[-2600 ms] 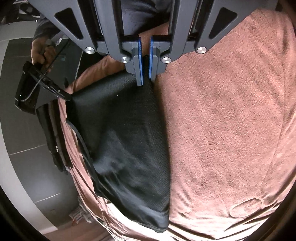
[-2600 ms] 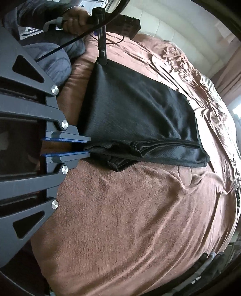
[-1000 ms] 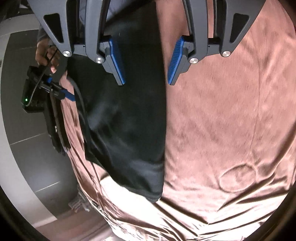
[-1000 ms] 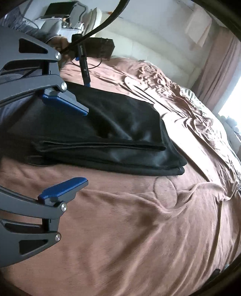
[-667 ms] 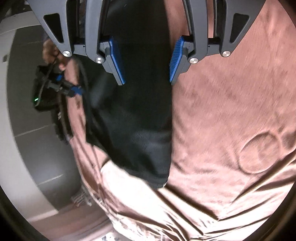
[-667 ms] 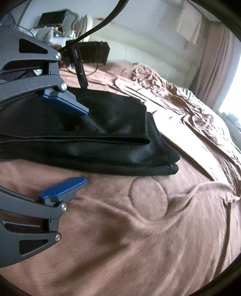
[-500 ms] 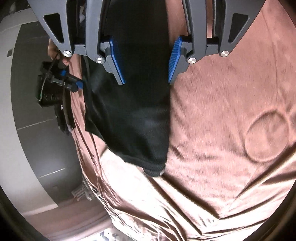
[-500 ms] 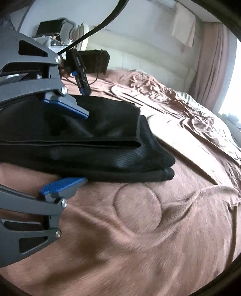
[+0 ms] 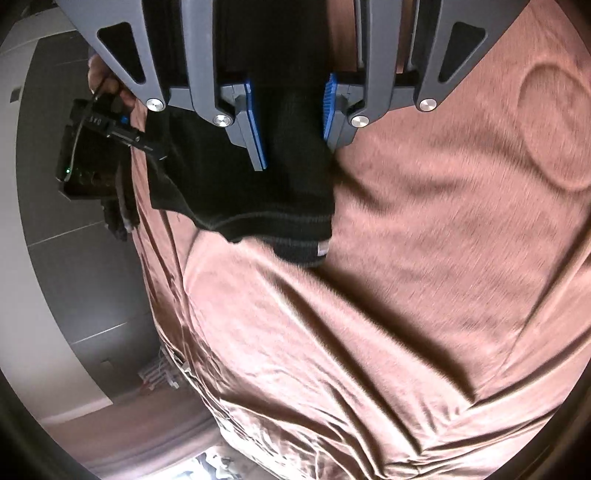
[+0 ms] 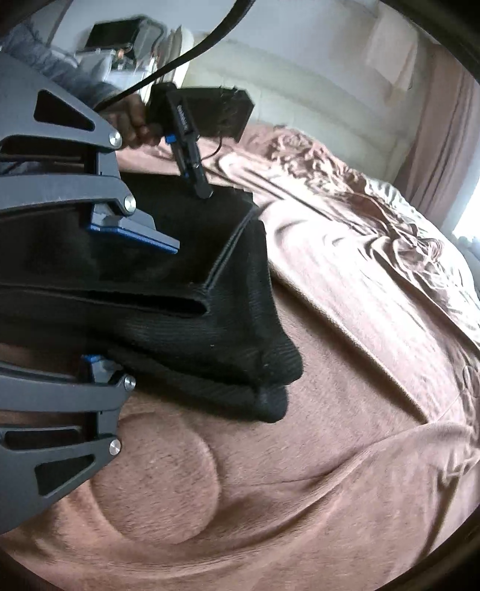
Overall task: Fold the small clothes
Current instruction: 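Lift the folded black shirt off the bed with both grippers and carry it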
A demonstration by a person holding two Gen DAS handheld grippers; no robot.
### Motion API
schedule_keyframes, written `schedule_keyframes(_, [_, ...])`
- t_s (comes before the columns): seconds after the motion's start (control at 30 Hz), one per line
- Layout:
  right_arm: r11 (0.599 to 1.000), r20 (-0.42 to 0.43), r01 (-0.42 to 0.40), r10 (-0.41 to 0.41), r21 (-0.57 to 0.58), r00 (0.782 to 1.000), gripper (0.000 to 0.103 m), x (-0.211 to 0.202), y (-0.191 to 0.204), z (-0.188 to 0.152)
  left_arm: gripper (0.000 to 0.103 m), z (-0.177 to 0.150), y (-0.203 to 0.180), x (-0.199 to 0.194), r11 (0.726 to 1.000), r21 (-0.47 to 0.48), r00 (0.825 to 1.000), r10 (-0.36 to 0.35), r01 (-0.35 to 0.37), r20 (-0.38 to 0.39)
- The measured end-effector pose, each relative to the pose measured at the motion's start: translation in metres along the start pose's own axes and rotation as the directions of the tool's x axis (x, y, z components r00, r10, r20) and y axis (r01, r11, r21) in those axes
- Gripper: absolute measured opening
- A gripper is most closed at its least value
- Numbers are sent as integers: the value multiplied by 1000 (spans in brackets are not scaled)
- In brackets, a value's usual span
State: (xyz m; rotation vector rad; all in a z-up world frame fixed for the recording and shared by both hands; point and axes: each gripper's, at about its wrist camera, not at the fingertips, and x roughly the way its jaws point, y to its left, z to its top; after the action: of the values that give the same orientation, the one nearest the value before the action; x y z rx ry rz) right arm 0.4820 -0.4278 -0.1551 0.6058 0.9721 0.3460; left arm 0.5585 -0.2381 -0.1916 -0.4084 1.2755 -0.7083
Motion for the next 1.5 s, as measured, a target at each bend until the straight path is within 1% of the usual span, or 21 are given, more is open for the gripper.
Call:
schedule_keyframes(0.03, [999,4,34,-34,-19,999,29,1,5,0,23,3,0,1,1000,2,1000,12,-12,2])
schedule_keyframes(0.1, [996,9,89,-89,-33,996,13,3,14,1,13,5,-3,2,1000,3,1000,28,-28,2])
schedule_keyframes(0.17, [993,10,110,-109,-39,994,9,2,22,0,7,4,-8,1,999,21,999,39,-39,7])
schedule_keyframes(0.23, [988,28,133,-132,-78,991,9,-5,37,-3,7,1,-16,-5,997,49,998,58,-59,27])
schedule_keyframes(0.37, [979,75,138,-128,-152,989,8,-23,74,-13,6,-4,-35,-27,995,89,997,49,-54,63])
schedule_keyframes(0.5, [969,104,167,-149,-184,983,8,-43,95,-27,6,-11,-51,-57,993,114,995,28,-39,99])
schedule_keyframes(0.6, [966,141,174,-149,-191,979,8,-65,112,-37,6,-18,-68,-80,990,139,992,16,-34,128])
schedule_keyframes(0.77, [957,203,181,-136,-226,970,8,-118,134,-65,6,-36,-97,-125,985,173,982,-6,-28,190])
schedule_keyframes(0.83, [952,226,187,-132,-244,965,8,-140,143,-81,6,-41,-106,-139,983,182,977,-1,-39,211])
schedule_keyframes(0.9, [945,250,193,-127,-262,960,8,-164,155,-97,6,-50,-115,-156,982,186,973,-18,-27,232])
schedule_keyframes(1.17, [917,346,232,-114,-324,931,8,-238,210,-151,6,-85,-164,-228,967,253,945,-57,-28,321])
schedule_keyframes(1.3, [903,388,246,-98,-353,917,8,-268,235,-176,6,-100,-185,-261,959,282,927,-76,-33,366])
schedule_keyframes(1.5, [886,427,249,-65,-392,902,8,-300,264,-211,6,-125,-212,-306,946,318,901,-89,-57,425])
